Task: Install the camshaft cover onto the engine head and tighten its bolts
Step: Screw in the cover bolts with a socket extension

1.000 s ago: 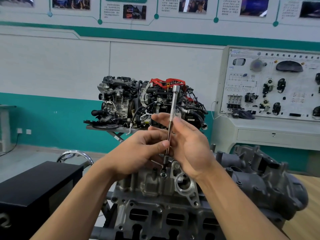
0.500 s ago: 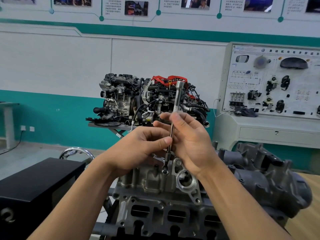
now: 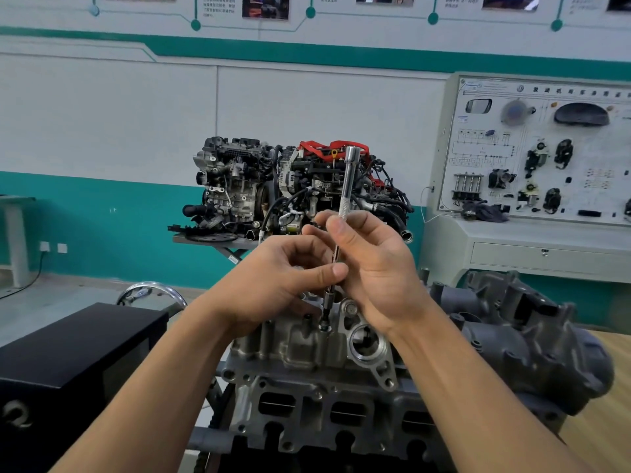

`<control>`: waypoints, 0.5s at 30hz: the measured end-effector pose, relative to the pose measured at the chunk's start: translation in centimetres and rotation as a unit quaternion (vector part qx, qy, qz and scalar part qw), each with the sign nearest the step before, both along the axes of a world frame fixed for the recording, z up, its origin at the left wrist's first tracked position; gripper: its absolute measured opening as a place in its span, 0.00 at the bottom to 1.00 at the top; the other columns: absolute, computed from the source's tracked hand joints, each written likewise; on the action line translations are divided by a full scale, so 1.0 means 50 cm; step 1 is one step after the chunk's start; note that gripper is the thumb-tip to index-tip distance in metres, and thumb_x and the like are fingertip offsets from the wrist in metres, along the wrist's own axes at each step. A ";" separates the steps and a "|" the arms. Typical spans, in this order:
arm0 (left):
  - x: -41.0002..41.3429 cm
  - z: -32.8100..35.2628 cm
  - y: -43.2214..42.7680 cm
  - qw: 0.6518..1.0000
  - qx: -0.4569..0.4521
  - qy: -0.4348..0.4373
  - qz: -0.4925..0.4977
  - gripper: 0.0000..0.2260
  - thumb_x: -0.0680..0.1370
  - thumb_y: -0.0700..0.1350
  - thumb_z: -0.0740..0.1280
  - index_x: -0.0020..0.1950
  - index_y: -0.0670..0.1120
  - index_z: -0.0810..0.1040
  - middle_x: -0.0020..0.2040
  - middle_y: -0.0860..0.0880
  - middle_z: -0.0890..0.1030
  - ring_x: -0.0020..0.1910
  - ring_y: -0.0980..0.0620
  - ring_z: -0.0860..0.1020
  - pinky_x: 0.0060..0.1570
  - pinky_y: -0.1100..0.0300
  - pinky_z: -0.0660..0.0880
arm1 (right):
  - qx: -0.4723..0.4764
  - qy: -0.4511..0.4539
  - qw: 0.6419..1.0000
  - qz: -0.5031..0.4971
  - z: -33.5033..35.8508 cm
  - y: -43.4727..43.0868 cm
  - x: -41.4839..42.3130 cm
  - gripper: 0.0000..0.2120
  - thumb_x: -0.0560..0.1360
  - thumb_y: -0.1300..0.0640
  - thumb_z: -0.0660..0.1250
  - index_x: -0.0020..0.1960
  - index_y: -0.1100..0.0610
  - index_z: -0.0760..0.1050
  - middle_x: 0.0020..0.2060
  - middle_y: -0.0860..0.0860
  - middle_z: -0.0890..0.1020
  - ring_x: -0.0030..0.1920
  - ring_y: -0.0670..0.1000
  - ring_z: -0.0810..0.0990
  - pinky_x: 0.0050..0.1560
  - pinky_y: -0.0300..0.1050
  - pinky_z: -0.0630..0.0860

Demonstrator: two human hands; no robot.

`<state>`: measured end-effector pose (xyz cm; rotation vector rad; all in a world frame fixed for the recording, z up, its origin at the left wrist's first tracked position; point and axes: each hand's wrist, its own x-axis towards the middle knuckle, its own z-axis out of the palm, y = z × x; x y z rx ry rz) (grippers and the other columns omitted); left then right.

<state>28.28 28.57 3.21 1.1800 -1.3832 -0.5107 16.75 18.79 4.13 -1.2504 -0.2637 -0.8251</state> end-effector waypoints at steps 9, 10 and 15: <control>0.000 0.001 0.004 0.999 0.035 0.010 -0.014 0.10 0.75 0.48 0.68 0.51 0.46 0.86 0.49 0.47 0.86 0.47 0.52 0.84 0.45 0.48 0.82 | -0.028 0.036 0.999 0.019 0.001 -0.001 -0.003 0.13 0.81 0.53 0.58 0.52 0.60 0.77 0.55 0.54 0.83 0.55 0.54 0.80 0.56 0.54 0.78; -0.002 0.003 0.005 0.999 0.034 0.002 -0.006 0.11 0.75 0.49 0.69 0.53 0.46 0.85 0.50 0.46 0.86 0.48 0.51 0.83 0.47 0.44 0.81 | -0.023 0.030 0.999 0.017 0.002 0.000 -0.003 0.10 0.78 0.54 0.62 0.49 0.60 0.78 0.54 0.54 0.84 0.54 0.54 0.81 0.55 0.54 0.79; -0.012 0.007 0.009 1.000 0.017 -0.007 0.021 0.18 0.69 0.50 0.75 0.51 0.38 0.81 0.47 0.45 0.83 0.47 0.47 0.80 0.47 0.37 0.81 | 0.018 -0.018 1.000 0.012 -0.001 -0.002 0.001 0.06 0.68 0.61 0.71 0.43 0.58 0.75 0.47 0.54 0.84 0.50 0.55 0.82 0.55 0.55 0.80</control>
